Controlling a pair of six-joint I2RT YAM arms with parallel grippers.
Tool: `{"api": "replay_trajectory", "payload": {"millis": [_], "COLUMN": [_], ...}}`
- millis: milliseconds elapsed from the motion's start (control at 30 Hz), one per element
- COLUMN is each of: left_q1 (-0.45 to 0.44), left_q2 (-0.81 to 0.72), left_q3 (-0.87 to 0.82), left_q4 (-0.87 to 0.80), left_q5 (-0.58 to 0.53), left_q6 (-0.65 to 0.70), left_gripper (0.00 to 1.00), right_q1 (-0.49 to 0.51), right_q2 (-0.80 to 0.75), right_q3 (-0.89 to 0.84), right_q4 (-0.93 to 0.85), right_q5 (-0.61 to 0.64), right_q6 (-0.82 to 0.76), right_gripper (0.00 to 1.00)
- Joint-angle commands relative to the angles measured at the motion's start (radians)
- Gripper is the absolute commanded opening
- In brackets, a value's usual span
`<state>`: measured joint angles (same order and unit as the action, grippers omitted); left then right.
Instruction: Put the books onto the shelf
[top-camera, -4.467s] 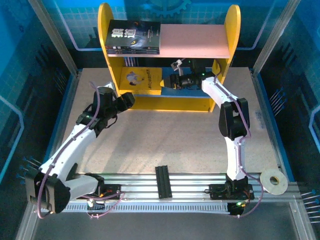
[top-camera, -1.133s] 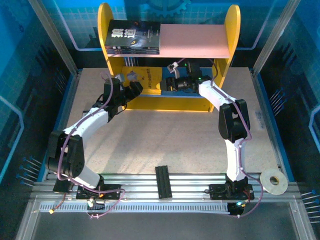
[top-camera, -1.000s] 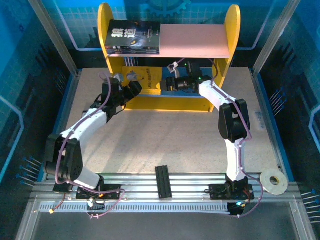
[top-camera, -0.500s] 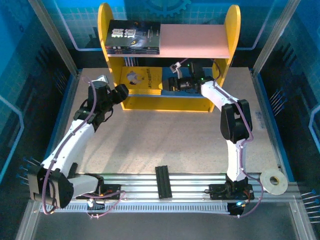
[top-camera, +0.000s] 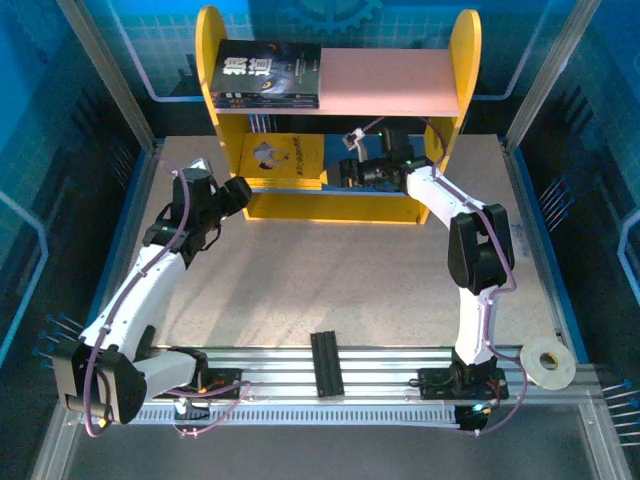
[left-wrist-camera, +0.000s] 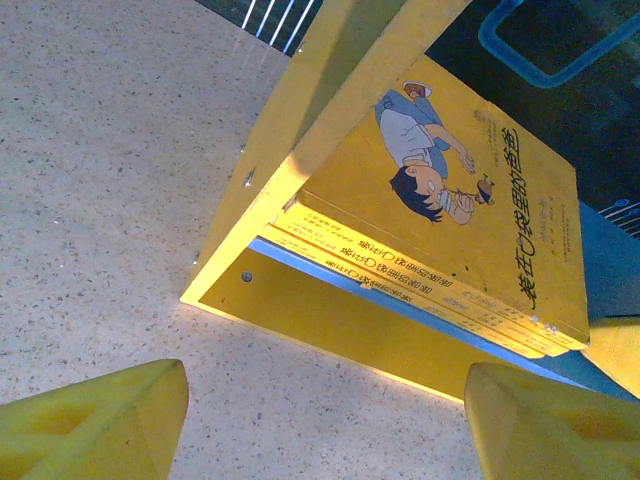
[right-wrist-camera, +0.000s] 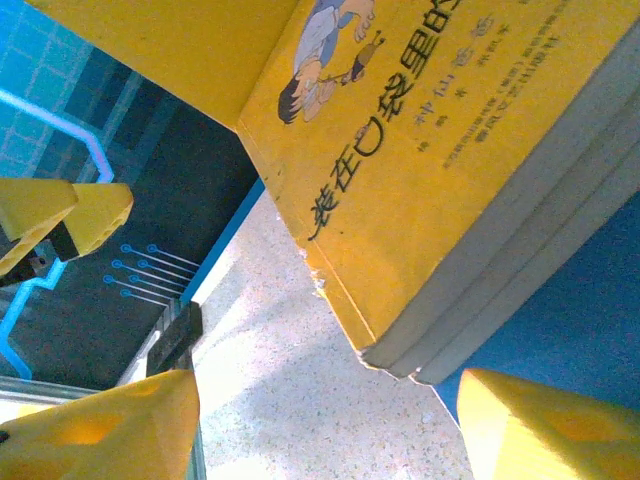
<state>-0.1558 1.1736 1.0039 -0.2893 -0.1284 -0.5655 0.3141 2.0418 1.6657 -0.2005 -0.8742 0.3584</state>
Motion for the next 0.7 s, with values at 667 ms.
{"api": "replay_trajectory", "payload": {"millis": [667], "left_q1": [0.025], "left_q2": [-0.070], "left_q3": [-0.033], "left_q4": [-0.035], "left_q5": [-0.010], "left_q6": [0.041], "left_gripper": [0.74], "right_q1": [0.057], "right_q2": [-0.002], "right_q3": [0.068], "right_q4": [-0.088], "right_q5": [0.026], "right_q6": [-0.067], "right_gripper": [0.70]}}
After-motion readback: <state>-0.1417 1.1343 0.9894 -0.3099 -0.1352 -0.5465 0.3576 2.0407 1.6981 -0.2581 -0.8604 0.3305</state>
